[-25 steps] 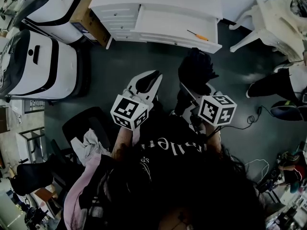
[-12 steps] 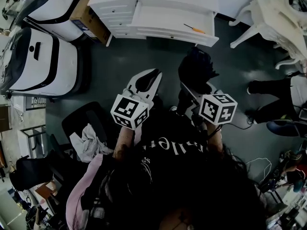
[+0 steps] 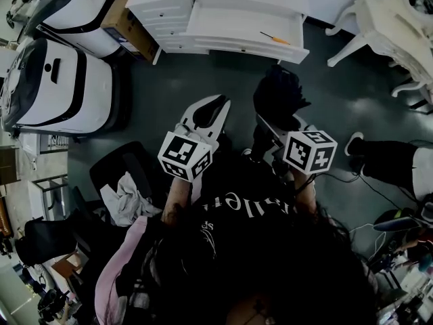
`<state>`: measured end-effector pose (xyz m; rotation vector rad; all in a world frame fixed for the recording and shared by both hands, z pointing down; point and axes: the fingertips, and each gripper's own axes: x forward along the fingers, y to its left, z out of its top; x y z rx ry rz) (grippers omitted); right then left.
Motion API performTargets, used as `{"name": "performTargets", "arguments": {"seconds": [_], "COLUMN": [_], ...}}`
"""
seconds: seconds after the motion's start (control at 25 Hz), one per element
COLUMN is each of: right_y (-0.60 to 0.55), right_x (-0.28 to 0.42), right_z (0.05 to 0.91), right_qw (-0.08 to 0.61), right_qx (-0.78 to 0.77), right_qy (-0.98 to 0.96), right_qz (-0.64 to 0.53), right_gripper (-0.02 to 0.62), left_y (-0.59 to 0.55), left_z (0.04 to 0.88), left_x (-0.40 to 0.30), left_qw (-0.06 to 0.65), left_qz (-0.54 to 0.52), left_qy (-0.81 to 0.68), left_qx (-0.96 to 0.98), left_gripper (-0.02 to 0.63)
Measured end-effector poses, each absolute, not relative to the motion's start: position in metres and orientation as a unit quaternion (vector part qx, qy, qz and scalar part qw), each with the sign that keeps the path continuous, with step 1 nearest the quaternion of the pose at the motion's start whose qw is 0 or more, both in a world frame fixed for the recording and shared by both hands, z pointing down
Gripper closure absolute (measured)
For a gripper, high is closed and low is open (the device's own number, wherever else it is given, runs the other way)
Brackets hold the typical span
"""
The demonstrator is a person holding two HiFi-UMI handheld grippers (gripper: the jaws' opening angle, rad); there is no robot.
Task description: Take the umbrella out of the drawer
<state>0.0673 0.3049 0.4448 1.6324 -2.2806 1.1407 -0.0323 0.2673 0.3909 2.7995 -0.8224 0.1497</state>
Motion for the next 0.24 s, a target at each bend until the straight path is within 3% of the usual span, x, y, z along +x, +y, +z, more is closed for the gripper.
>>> {"name": "performTargets", "arguments": {"seconds": [0.24], "right_y": [0.3102], "right_x": [0.0724], "right_z": [0.4473], "right_qw": [0.058], "right_qx": [0.540], "right_qy": [-0.751], "right_qz": [0.376], "right_gripper": [0.318], "left_y": [0.2734], "left_z": [0.3924], "left_x": [-0.0290], "left_qw": [0.109], "left_qz": [0.053], "left_qy": [-0.281], "left_qx": [0.952], "left_gripper": [0.572]}}
